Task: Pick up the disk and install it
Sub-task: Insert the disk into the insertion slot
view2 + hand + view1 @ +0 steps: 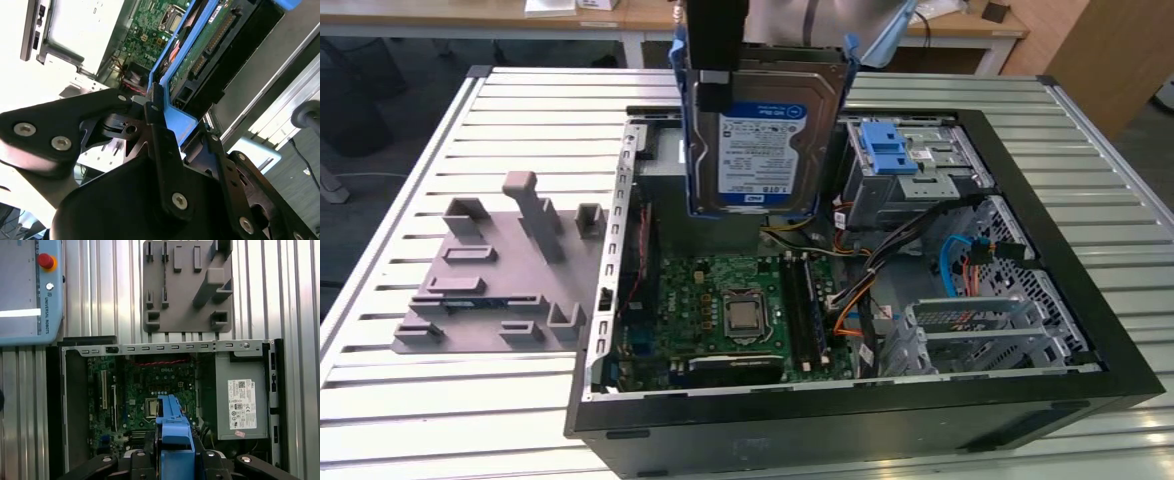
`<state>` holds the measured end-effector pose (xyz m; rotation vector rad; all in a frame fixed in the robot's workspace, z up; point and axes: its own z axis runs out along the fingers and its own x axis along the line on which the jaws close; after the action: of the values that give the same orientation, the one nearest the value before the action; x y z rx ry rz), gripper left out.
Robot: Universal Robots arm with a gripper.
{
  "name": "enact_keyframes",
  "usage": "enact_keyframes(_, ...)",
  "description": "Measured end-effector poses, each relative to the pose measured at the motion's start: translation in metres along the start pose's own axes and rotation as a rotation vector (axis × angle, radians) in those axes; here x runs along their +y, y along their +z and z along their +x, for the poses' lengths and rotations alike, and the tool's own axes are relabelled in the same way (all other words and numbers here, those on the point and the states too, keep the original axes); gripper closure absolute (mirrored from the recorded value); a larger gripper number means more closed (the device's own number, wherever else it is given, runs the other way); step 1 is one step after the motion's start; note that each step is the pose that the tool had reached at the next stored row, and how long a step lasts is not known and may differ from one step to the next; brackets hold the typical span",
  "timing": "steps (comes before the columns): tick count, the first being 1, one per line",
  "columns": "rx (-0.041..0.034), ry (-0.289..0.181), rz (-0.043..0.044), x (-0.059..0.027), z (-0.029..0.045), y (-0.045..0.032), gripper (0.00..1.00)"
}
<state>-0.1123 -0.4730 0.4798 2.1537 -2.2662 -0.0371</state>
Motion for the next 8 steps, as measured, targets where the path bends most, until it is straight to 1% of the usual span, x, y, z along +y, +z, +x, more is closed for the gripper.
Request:
enact_keyframes(5, 0.0, 0.0, 0.0, -0.0125, -0.0004, -0.0001, 0.64)
enact_keyframes(8, -0.0001, 0.0, 0.0001, -0.0167, -0.0006, 0.0002, 0.64)
